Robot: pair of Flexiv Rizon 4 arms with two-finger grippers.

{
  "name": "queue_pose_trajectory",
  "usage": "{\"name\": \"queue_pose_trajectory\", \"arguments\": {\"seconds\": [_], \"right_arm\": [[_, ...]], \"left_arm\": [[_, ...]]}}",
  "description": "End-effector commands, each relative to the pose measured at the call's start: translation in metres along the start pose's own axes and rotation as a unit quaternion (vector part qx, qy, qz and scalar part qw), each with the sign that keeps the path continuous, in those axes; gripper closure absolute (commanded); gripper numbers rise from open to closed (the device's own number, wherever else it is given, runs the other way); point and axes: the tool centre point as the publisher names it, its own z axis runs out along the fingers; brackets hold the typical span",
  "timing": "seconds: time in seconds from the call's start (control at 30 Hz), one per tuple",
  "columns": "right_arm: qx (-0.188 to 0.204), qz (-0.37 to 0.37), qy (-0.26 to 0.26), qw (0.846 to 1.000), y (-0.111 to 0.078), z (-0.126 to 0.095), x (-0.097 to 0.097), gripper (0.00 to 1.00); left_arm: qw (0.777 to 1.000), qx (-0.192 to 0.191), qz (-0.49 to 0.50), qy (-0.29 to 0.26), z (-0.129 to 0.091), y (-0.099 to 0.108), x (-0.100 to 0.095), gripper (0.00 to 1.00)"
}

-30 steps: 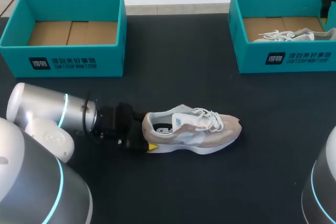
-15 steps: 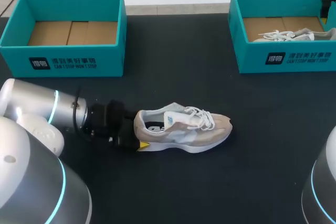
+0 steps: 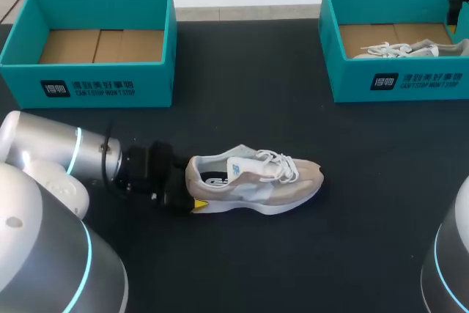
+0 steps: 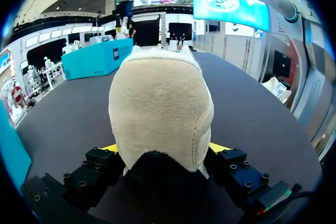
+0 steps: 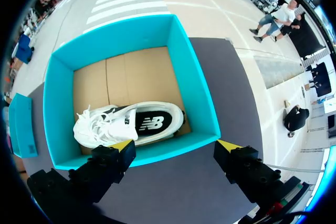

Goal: Take the shoe out of the shoebox, open the shoe tongue, remove and reinsert the insole, then place the shoe into the shoebox

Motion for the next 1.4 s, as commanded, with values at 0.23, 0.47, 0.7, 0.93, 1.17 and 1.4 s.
{"name": "queue_pose_trajectory", "arguments": {"seconds": [0.23,0.47,0.7,0.93,1.17,1.4], "right_arm": [[-0.020,-0.002,0.032,0.999,-0.041,-0.016,0.067,0.00],[-0.019,-0.020,0.051,0.998,-0.080,-0.044,0.122,0.00],[0.030,-0.037,0.099,0.994,-0.127,-0.059,0.179,0.00],[0.052,-0.063,0.095,0.992,-0.140,-0.058,0.196,0.00],[0.052,-0.063,0.095,0.992,-0.140,-0.058,0.196,0.00],[0.036,-0.064,0.091,0.993,-0.145,-0.060,0.202,0.00]], "left_arm": [[1.000,0.000,0.000,0.000,0.001,0.001,0.001,1.00],[1.000,0.000,0.000,0.000,0.001,0.001,0.001,1.00],[1.000,0.000,0.000,0.000,0.001,0.001,0.001,1.00],[1.000,0.000,0.000,0.000,0.001,0.001,0.001,1.00],[1.000,0.000,0.000,0.000,0.001,0.001,0.001,1.00],[1.000,0.000,0.000,0.000,0.001,0.001,0.001,1.00]]}}
